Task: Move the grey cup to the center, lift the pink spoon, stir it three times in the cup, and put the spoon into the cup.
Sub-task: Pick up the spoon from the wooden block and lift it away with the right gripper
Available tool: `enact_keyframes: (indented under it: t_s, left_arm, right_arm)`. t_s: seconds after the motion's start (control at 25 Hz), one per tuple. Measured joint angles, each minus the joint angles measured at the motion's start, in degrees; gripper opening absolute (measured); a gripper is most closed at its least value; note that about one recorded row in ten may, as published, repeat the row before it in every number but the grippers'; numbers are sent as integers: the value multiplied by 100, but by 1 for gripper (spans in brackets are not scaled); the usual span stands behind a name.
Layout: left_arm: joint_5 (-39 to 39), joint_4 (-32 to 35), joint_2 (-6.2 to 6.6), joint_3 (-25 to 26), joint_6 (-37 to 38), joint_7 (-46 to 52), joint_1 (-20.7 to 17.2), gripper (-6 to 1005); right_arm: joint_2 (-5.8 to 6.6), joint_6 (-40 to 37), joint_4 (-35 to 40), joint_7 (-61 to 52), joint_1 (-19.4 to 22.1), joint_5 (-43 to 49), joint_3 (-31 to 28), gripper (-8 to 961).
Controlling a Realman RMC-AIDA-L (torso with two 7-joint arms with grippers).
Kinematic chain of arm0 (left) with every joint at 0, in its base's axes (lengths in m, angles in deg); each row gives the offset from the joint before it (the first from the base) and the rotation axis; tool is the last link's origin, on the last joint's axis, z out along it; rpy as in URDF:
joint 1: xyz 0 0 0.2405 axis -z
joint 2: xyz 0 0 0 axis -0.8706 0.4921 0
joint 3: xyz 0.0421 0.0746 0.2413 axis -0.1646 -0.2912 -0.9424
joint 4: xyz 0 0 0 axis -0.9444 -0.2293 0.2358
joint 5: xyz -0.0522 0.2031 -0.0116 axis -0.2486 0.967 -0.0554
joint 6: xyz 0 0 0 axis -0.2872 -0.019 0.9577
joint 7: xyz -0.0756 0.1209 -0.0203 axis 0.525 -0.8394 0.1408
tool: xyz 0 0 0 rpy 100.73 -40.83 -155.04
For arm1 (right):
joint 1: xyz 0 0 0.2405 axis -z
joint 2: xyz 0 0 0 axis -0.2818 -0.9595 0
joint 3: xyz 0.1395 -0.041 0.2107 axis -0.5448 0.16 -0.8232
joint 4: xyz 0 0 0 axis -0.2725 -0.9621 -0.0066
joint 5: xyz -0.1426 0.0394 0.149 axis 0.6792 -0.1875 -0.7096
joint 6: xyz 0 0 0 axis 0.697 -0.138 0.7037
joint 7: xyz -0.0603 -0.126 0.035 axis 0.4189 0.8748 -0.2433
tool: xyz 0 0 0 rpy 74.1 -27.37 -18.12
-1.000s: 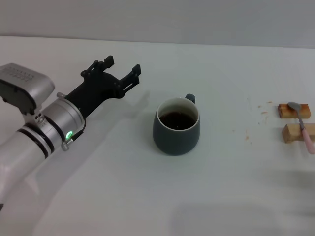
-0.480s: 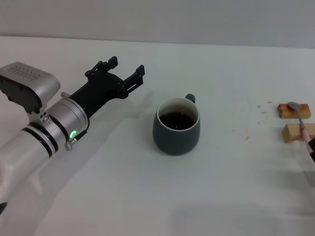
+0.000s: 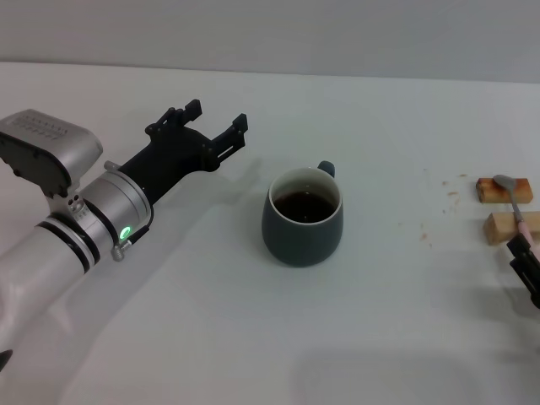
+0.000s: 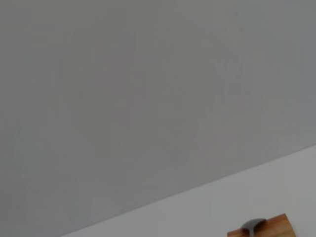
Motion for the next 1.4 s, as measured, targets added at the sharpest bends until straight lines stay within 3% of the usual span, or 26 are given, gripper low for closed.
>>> enact_keyframes:
  t_s: [0.72,1.28,1.4]
  left_arm:
    - [0,4,-8,0,-37,6,11,829]
    - [0,0,-15,0,-44,14,3,830]
    - [1,2,-18,0,-48,15,1,830]
  right_arm:
    - [0,333,44,0,-137,4,-8,714]
    - [0,489,61,0,-163,4,-39,434]
    - [0,490,62,0,-163,4,-42,432]
